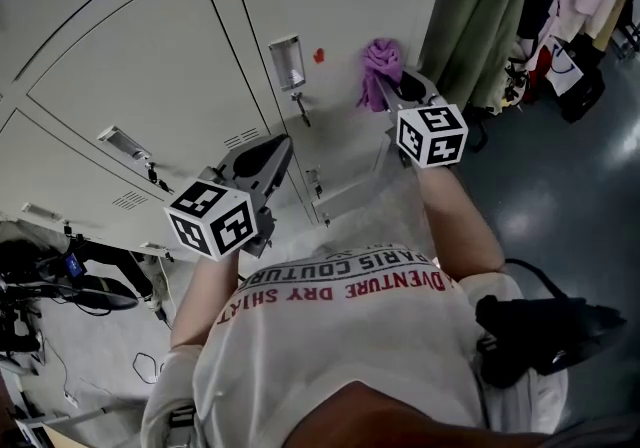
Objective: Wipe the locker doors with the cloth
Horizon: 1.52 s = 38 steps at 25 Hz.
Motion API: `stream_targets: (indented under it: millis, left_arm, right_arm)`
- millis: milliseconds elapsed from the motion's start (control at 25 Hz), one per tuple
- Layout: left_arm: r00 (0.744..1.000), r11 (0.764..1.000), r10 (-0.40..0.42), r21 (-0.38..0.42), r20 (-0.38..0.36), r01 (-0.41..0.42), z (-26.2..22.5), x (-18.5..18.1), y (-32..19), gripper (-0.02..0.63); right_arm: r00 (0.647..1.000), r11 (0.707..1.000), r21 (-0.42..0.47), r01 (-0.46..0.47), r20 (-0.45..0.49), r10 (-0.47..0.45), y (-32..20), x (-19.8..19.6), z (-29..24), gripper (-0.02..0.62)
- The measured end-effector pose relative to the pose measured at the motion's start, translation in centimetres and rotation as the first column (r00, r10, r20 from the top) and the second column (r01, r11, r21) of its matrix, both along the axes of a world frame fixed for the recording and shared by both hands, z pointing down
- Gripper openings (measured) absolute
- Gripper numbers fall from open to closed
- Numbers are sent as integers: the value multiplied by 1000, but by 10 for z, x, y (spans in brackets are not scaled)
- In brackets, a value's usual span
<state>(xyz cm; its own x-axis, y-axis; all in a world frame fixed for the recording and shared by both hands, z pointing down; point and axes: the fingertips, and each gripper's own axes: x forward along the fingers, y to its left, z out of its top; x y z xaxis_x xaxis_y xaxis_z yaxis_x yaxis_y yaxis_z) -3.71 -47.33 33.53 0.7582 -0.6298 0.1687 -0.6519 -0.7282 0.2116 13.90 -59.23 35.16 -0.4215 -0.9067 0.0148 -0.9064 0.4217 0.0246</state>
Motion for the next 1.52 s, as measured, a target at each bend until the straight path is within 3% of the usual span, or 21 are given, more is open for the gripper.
stream_targets:
  millis: [240, 560, 680, 800, 920, 1040, 1240, 1520]
  left_arm:
    - [1000, 1000, 7, -9, 18, -7, 4, 3, 1, 0]
    - [999, 1000, 9, -15, 35, -8, 5, 5, 7, 0]
    - [1000, 1000, -5, -14, 28, 5, 6, 1, 11, 0]
    - [999, 999, -37, -16, 22, 38, 8, -4, 15, 0]
    - [998, 998, -56, -16, 17, 57, 8, -7, 21, 0]
    - [997, 997, -73, -21, 13, 74, 9, -12, 27, 0]
    - [994, 993, -112, -27, 10, 113, 16, -26, 31, 0]
    - [991, 990, -133, -39, 15, 134, 26, -34, 27, 0]
  right_arm:
    - [993, 992, -30, -122, -2, 122, -15, 59, 13, 89]
    - [990, 990, -40, -138, 1, 138, -10, 65, 11, 87]
    - [998, 998, -4, -56, 24, 56, 11, 34, -6, 87]
    - [995, 994, 40, 97, 31, -98, 42, -22, -28, 87]
    - [965, 962, 73, 263, 4, -264, 76, -82, -41, 87]
    - [930, 929, 53, 367, -28, -366, 98, -127, -31, 88]
    - [915, 917, 15, 398, -86, -395, 107, -169, 4, 87]
    - [929, 932, -76, 354, -87, -360, 80, -193, 58, 87]
